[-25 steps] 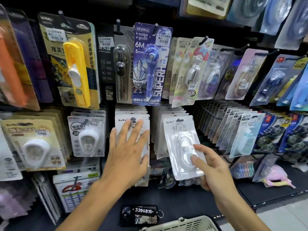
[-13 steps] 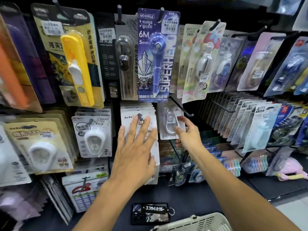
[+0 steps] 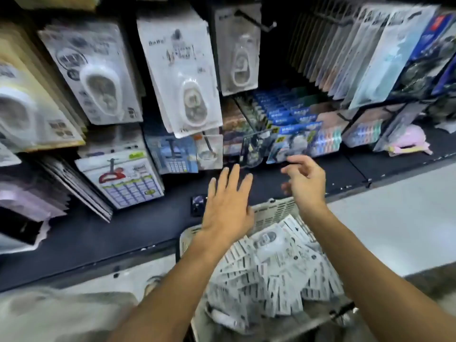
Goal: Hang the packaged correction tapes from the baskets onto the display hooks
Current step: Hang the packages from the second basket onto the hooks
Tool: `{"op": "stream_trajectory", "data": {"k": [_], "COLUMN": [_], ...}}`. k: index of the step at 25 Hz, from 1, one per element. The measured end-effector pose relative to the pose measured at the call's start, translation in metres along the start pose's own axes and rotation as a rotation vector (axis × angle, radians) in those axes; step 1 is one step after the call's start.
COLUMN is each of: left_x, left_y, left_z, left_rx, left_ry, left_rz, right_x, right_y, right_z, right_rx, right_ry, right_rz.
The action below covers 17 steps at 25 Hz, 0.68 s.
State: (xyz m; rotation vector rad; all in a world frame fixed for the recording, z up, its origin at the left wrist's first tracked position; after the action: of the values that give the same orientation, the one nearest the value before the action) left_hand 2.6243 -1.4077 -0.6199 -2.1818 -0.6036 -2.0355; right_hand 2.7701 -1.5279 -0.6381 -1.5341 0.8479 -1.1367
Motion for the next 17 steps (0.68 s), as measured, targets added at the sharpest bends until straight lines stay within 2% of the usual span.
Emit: {"op": "stream_trajectory", "data": {"k": [2, 4, 6, 9, 11, 13, 17], "left_x": [-0.067, -0.125, -0.158, -0.172, -0.175, -0.181, -0.195], "left_y": [0.008, 0.011, 0.013, 0.019, 0.024, 0.031, 0.035], "left_z": [-0.020, -0.046, -0.059, -0.046, -0.033, -0.028, -0.026], "left_rx": [0.015, 0.034, 0.080, 0.180, 0.177, 0.147, 0.141], "left_ry": [-0.263, -0.435, -0.540, -0.557, -0.530, -0.538, -0.545], "left_rz": [-0.124, -0.184, -0.218, -0.378, -0.417, -0.413, -0.421], "right_x": [0.021, 0.044, 0.068, 0.081, 0.072, 0.059, 0.045], "right_y": [0.064, 0.125, 0.168, 0.189, 0.194, 0.197, 0.193], "right_z": [-0.025, -0.047, -0.062, -0.067, -0.064, -0.062, -0.052], "right_rx": [-0.269, -0.496, -0.508, -0.474, -0.505, -0.482, -0.496], "right_ry": [-0.097, -0.263, -0.337, -0.266, -0.240, -0.300, -0.450], "right_rz": [-0.125, -0.361, -0.653, -0.700, -0.799, -0.999, -1.066]}}
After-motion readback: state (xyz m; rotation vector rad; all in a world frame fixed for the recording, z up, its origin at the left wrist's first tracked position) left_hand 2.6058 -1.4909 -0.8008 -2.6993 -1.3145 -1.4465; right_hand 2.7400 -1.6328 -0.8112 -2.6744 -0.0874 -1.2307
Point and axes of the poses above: each hand's wrist, its own z-axis towards the middle knuckle, its own x-axis out of the back of the hand, y = z × x, the point moved 1 cm from there along z, towards the middle knuckle, and after that the axes turned 6 degrees about -y, right-handed, at the moved point
